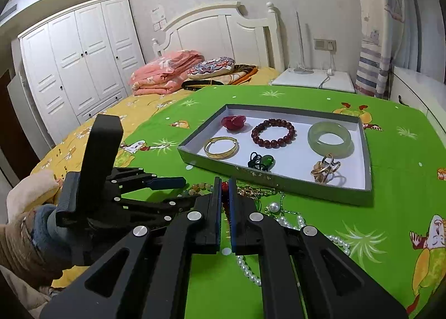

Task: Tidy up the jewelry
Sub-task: 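Grasp the multicolor bead bracelet with the left tool while the right tool holds the red string bracelet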

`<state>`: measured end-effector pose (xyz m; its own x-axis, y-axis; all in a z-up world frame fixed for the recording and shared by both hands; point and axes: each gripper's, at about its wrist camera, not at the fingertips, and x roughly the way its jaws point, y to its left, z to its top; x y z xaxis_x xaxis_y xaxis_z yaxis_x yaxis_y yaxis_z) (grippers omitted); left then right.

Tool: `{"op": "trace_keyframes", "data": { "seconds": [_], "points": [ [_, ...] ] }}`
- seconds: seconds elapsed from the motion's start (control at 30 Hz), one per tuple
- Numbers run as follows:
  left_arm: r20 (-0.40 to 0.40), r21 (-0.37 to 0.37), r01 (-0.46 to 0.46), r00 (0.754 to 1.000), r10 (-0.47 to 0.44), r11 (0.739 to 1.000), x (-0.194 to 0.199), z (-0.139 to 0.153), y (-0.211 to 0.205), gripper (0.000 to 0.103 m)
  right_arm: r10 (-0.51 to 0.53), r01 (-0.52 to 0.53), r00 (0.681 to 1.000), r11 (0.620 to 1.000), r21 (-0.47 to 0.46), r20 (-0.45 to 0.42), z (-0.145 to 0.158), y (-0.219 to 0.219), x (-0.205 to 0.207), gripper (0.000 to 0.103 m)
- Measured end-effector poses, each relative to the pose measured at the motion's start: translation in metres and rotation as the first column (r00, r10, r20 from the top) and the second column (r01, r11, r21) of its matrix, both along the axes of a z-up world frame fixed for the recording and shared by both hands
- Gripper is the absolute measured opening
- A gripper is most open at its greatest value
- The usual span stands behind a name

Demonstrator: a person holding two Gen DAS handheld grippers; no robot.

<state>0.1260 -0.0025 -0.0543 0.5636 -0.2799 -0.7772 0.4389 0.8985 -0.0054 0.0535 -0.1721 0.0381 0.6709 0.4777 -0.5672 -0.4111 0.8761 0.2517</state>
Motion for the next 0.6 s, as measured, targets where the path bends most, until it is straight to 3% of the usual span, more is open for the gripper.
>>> {"op": "trace_keyframes", "data": {
  "seconds": [0.07,0.13,0.4,0.6],
  "points": [
    [0.012,0.033,0.033,0.999,-0.034,0.999,-0.002,0.000,-0.007,0.024,-0.006,0.006,1.000,1.000,0.008,-0.005,-0.003,-0.003,0.000,0.006],
    [0.011,0.042,0.050,0.999,-0.050,0.998,-0.003,0.001,-0.010,0.019,-0.009,0.009,1.000,1.000,0.010,-0.010,-0.005,-0.004,0.001,0.006],
    [0.048,0.065,0.018,0.999,-0.021,0.998,-0.009,0.005,-0.012,0.019,-0.029,0.029,0.999,1.000,0.006,-0.016,-0.010,-0.010,-0.004,0.006],
    [0.105,0.058,0.006,0.994,-0.012,0.998,-0.022,0.024,-0.010,0.019,-0.041,0.041,0.999,0.999,0.000,-0.024,-0.013,-0.012,-0.008,0.006]
  ]
}}
